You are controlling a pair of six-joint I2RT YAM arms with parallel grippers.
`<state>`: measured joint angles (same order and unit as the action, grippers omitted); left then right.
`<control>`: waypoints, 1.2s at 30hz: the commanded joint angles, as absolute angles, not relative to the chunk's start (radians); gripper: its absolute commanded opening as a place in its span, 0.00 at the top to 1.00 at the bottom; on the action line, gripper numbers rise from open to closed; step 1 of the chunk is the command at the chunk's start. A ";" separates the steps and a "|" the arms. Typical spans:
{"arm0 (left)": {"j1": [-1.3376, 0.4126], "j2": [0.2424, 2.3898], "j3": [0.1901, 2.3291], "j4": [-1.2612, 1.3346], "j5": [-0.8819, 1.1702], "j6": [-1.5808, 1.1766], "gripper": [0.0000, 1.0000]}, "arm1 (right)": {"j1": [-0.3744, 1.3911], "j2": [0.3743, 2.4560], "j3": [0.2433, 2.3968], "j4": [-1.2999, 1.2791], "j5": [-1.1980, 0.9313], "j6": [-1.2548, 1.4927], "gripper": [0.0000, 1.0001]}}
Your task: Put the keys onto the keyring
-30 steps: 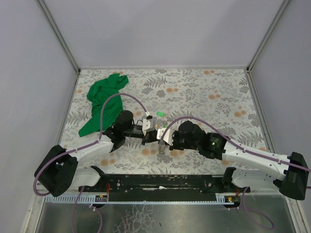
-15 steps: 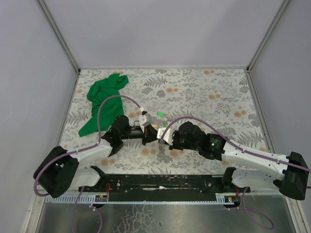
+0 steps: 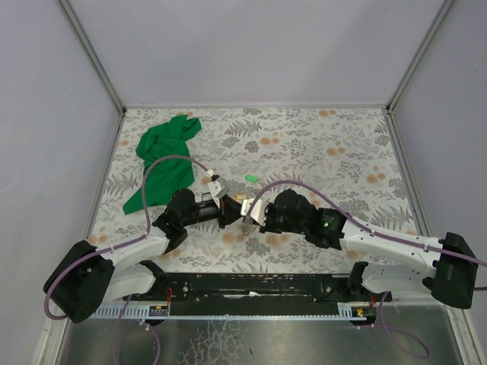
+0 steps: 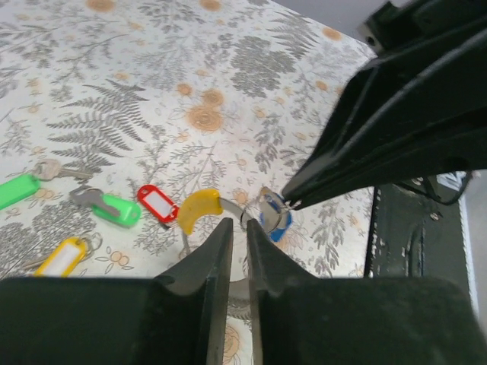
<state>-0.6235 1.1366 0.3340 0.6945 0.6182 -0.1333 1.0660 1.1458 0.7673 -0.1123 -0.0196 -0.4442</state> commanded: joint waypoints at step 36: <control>-0.615 0.679 0.130 0.549 -0.504 -0.298 0.00 | 1.072 1.442 0.968 -0.029 -0.095 -0.351 1.00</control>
